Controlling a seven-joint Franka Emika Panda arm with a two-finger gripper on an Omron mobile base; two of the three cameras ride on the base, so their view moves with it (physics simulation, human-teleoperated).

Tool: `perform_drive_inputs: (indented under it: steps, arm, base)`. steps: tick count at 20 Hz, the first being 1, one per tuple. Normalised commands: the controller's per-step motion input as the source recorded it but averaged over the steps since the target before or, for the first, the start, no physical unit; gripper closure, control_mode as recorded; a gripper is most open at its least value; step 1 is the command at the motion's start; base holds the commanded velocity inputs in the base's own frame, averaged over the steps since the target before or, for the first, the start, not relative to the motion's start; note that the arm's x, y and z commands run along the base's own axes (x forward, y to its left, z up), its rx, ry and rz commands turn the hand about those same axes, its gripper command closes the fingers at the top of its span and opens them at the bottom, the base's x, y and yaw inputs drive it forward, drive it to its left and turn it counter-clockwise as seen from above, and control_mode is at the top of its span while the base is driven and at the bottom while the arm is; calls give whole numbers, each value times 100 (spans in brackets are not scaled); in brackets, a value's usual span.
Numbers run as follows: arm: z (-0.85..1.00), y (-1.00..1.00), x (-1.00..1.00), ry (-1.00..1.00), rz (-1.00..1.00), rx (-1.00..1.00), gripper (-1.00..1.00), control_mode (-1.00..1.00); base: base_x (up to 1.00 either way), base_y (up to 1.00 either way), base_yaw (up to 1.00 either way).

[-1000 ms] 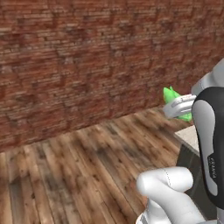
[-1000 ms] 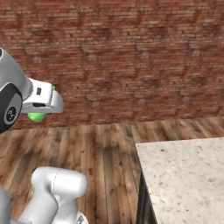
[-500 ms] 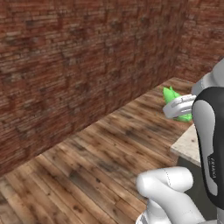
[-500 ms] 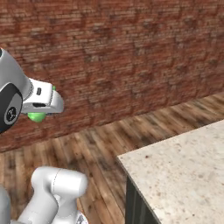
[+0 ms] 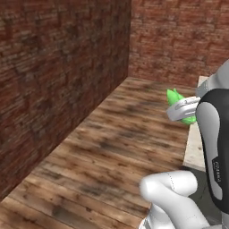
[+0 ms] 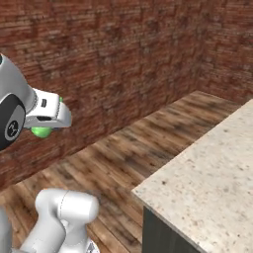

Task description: Gather the lime and corn from the fridge and place them on a tray on the dining counter. Then gather the steaks from the fridge and place them on the other tray.

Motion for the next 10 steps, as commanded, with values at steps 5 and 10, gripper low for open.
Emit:
perform_drive_inputs:
  steps: [5,10]
  arm:
    - [0,0,0,0,0,0,100,100]
    - [0,0,0,0,0,0,100,100]
  base:
    - [57,50,-54]
    - [56,50,-54]
